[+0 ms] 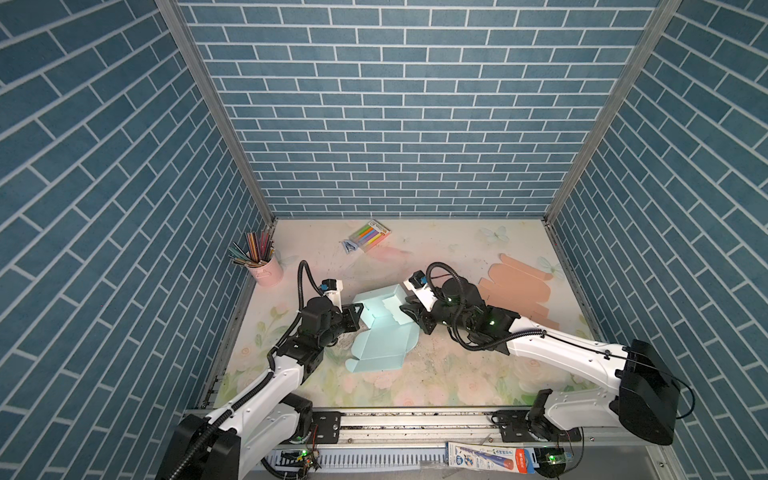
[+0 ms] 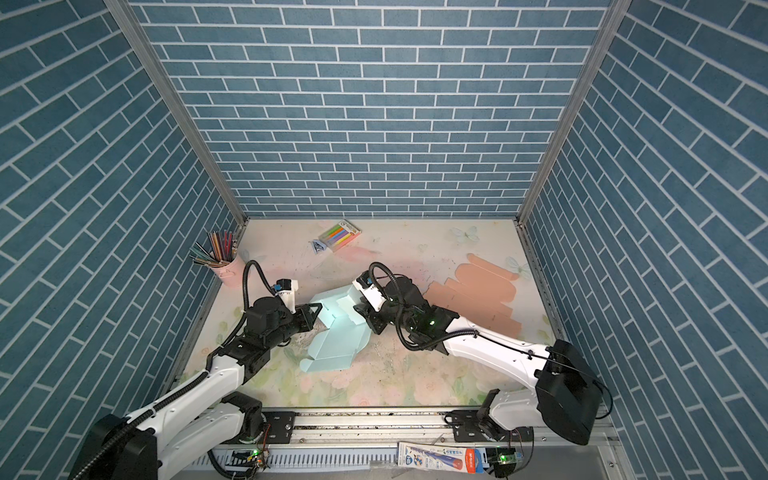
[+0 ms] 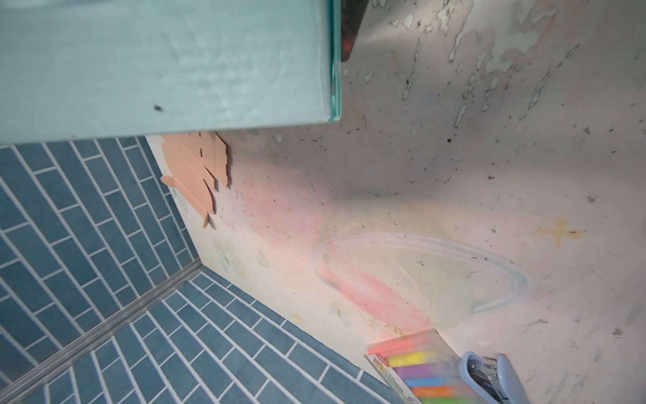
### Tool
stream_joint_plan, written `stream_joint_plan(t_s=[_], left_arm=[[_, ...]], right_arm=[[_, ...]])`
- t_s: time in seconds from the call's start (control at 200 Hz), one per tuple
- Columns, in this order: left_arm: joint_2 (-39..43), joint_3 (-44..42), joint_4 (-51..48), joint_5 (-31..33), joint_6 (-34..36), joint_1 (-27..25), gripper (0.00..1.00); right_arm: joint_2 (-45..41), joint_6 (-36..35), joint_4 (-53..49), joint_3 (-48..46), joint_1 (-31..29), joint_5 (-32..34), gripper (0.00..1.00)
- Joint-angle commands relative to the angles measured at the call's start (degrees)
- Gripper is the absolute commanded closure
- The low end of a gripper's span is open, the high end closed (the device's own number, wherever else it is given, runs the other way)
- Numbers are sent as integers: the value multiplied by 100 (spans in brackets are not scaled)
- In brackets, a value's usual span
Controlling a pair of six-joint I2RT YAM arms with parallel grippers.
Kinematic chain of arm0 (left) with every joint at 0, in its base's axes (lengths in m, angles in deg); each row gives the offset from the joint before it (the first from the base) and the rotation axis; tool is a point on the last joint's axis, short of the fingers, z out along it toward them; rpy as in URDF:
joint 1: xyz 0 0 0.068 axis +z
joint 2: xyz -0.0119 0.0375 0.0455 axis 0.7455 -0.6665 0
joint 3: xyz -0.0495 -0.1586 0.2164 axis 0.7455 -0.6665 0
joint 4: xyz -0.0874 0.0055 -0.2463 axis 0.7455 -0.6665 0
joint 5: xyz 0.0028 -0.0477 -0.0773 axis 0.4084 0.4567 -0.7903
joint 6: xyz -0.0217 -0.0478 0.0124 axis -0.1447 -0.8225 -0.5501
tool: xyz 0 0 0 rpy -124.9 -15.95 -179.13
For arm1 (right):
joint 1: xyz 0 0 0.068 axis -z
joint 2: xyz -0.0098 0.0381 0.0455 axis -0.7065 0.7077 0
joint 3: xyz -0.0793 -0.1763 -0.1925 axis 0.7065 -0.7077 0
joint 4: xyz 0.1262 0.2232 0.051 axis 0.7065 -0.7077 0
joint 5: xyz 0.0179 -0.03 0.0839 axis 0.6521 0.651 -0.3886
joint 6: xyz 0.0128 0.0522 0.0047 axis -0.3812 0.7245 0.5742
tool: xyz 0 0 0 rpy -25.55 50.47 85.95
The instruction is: Fold the paper box
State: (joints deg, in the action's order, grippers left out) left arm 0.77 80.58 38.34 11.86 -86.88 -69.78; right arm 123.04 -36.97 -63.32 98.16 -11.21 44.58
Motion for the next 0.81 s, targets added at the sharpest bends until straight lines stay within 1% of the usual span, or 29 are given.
stream_joint_plan(t_s=[0.0,0.1,0.36,0.425,0.6,0.8], left_arm=[[191,294,44,246,-86,-225,99],[199,286,35,555,-225,-432,99],[24,443,-108,1181,-349,-1013,100],[-3,520,-228,1403,-331,-1169,100],[-52,577,-288,1763,-450,-1470,100],[-117,698,-289,2164,-661,-1881,100]], right_arm=[[127,-5,-257,120,-82,537,67],[194,21,-299,181,-210,918,66],[474,-249,-592,413,-748,2371,68],[512,-289,-708,462,-815,2654,69],[584,-249,-927,548,-929,3235,71],[819,-161,-1277,753,-1065,4167,73]])
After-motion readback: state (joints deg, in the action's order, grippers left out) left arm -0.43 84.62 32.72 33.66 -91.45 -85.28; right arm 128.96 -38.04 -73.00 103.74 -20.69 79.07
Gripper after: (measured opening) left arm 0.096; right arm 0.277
